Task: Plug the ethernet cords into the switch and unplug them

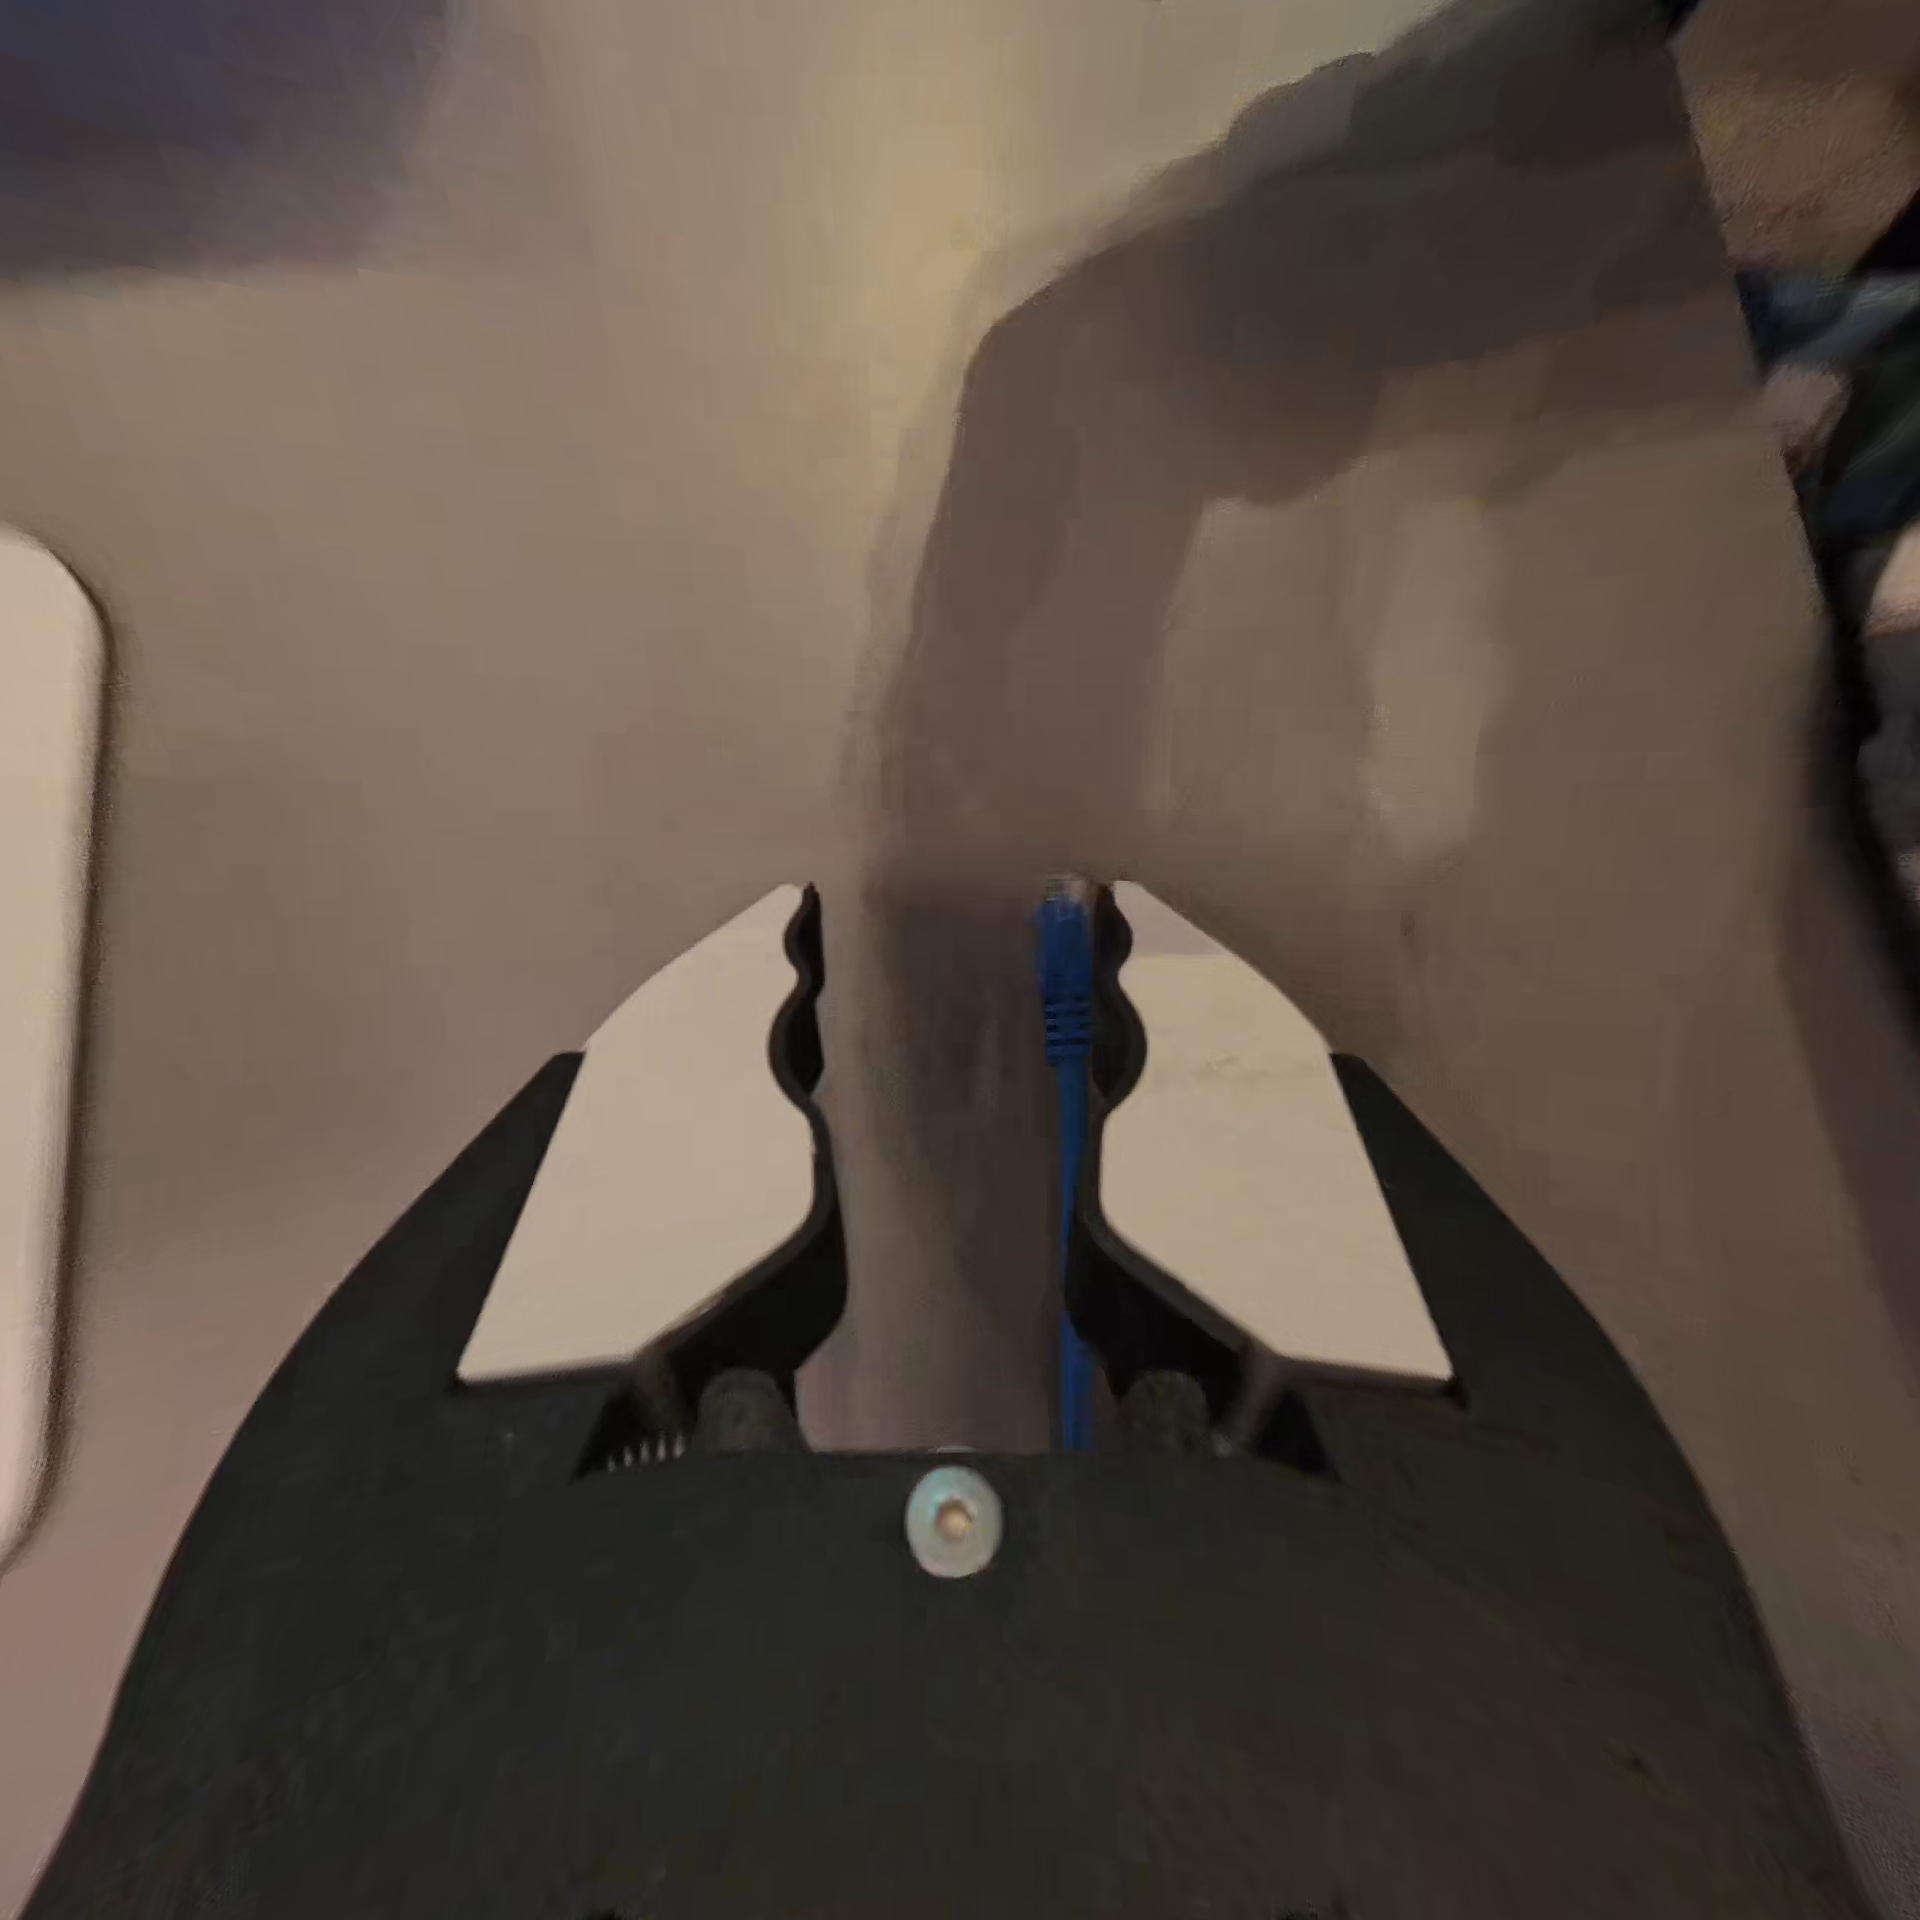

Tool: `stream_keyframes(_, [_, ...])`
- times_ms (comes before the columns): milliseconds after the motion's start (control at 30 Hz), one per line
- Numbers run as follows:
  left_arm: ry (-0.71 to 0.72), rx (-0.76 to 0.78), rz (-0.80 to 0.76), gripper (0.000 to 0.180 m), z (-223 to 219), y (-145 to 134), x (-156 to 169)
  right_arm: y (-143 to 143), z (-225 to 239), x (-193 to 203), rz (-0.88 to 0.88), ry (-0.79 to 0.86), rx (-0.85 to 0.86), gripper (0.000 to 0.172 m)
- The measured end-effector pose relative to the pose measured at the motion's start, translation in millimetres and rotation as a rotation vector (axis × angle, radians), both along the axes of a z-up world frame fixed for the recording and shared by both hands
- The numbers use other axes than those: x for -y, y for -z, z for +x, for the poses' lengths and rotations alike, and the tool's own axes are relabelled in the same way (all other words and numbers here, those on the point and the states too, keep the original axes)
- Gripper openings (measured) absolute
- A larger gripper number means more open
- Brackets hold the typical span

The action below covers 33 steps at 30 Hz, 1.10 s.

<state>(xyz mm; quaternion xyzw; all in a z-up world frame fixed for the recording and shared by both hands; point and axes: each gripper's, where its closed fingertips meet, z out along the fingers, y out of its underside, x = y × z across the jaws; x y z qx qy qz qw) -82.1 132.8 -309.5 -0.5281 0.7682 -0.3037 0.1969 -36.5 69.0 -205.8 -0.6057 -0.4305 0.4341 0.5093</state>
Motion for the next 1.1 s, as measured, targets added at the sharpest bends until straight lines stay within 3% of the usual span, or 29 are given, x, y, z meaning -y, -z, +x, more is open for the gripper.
stream_keyframes(133, [0.181,0.094,0.384,0.036,-14.6,-2.2,27.1,0.4,2.0,-1.6,-0.007,0.001,-0.014,0.075])
stream_keyframes(233, [0.231,0.091,0.489,0.023,-21.3,13.0,39.5,2.0,1.9,-2.2,-0.013,-0.001,-0.016,0.075])
stream_keyframes(467, [0.172,0.037,0.444,0.019,-20.0,30.1,26.8,-0.3,0.2,-0.6,-0.007,-0.004,-0.013,0.075])
stream_keyframes(700, [0.111,0.064,0.436,0.031,-13.5,26.2,14.7,-0.8,0.2,-0.2,-0.008,-0.007,-0.014,0.075])
stream_keyframes(1100, [0.04,-0.001,0.352,0.021,-6.4,31.3,2.9,-1.3,1.5,-0.5,-0.01,-0.007,-0.02,0.075])
